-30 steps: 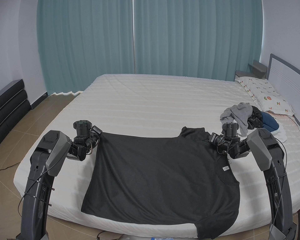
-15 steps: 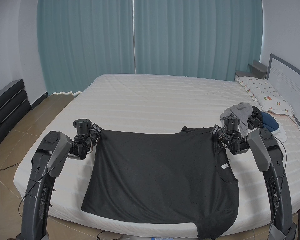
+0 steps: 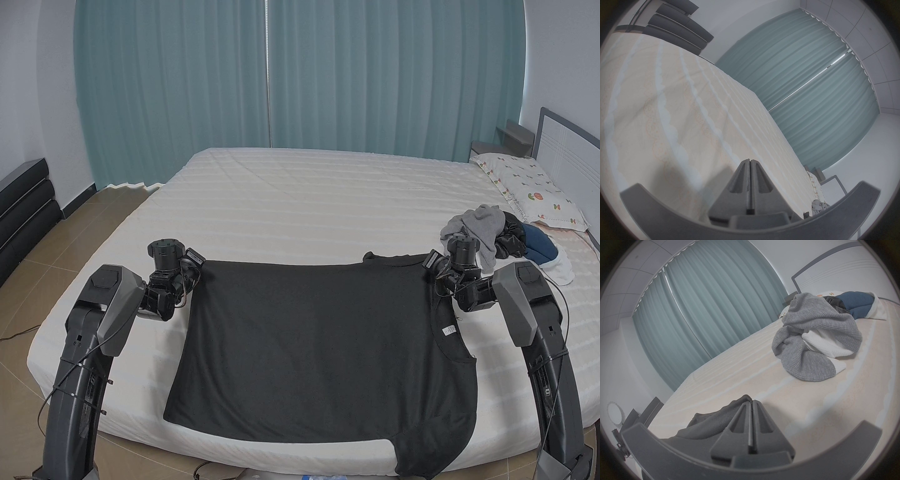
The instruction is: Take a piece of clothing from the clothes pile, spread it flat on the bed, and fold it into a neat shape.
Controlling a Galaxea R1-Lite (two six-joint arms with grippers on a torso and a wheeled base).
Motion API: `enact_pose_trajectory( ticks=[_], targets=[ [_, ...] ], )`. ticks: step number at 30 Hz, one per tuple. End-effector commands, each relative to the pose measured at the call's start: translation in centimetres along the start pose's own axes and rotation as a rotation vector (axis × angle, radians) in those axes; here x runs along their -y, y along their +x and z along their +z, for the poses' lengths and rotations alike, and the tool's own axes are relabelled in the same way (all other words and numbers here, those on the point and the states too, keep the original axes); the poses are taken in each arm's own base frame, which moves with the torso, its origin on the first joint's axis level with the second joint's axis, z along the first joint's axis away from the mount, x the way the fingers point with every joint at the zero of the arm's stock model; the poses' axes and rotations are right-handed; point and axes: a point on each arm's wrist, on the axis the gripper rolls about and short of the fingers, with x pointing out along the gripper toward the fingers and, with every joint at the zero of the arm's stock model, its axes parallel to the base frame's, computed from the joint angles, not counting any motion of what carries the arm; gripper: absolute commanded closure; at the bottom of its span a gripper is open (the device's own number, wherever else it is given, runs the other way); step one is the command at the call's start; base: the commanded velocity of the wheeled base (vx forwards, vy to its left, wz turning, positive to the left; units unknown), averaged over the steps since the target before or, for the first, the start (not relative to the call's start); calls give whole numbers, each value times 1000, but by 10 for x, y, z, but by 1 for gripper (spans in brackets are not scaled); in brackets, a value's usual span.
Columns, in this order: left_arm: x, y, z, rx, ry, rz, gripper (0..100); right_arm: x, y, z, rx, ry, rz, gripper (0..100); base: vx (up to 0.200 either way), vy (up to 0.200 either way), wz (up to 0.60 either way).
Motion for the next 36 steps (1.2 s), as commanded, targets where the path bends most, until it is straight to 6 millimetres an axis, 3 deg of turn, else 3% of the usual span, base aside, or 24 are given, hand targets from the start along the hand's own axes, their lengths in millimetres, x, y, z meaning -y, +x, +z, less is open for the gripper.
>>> enact_pose_trajectory(
  ticks=[1, 5, 6, 7, 12, 16, 20, 23, 29, 32, 33, 34, 36],
  targets=[
    [0, 0, -3, -8, 2, 2, 100, 2, 1, -4, -9, -1, -5, 100, 0, 0, 0],
    [0, 0, -4, -10, 4, 3, 100, 4, 2, -11, -22, -2, -11, 100, 0, 0, 0],
    [0, 0, -5, -12, 4, 3, 100, 4, 3, -14, -26, -4, -10, 0, 0, 0, 0],
    [1, 0, -5, -11, 4, 2, 0, 4, 3, -15, -26, -4, -9, 0, 0, 0, 0],
    [0, 0, -5, -12, 4, 3, 0, 1, 3, -19, -33, -6, -4, 0, 0, 0, 0],
    [0, 0, -4, -11, 2, 4, 0, 0, 2, -11, -18, 0, -2, 0, 0, 0, 0],
    [-1, -3, -2, -8, -1, 15, 0, -3, -3, 16, 52, 24, -30, 0, 0, 0, 0],
    [6, -16, 7, 4, -3, 45, 0, -11, -15, 40, 90, 73, -38, 0, 0, 0, 0],
    [37, -77, 30, -3, -58, 28, 0, -20, -68, 56, 28, 118, -47, 0, 0, 0, 0],
    [45, -101, 36, -3, -61, 22, 0, -24, -103, 60, -8, 116, -25, 0, 0, 0, 0],
    [45, -101, 36, -3, -61, 22, 0, -24, -103, 60, -8, 116, -25, 0, 0, 0, 0],
    [49, -122, 38, -31, -60, 41, 0, -23, -135, 59, -68, 115, -19, 0, 0, 0, 0],
    [48, -136, 36, -62, -59, 46, 0, -22, -154, 52, -118, 118, -18, 0, 0, 0, 0]
  ],
)
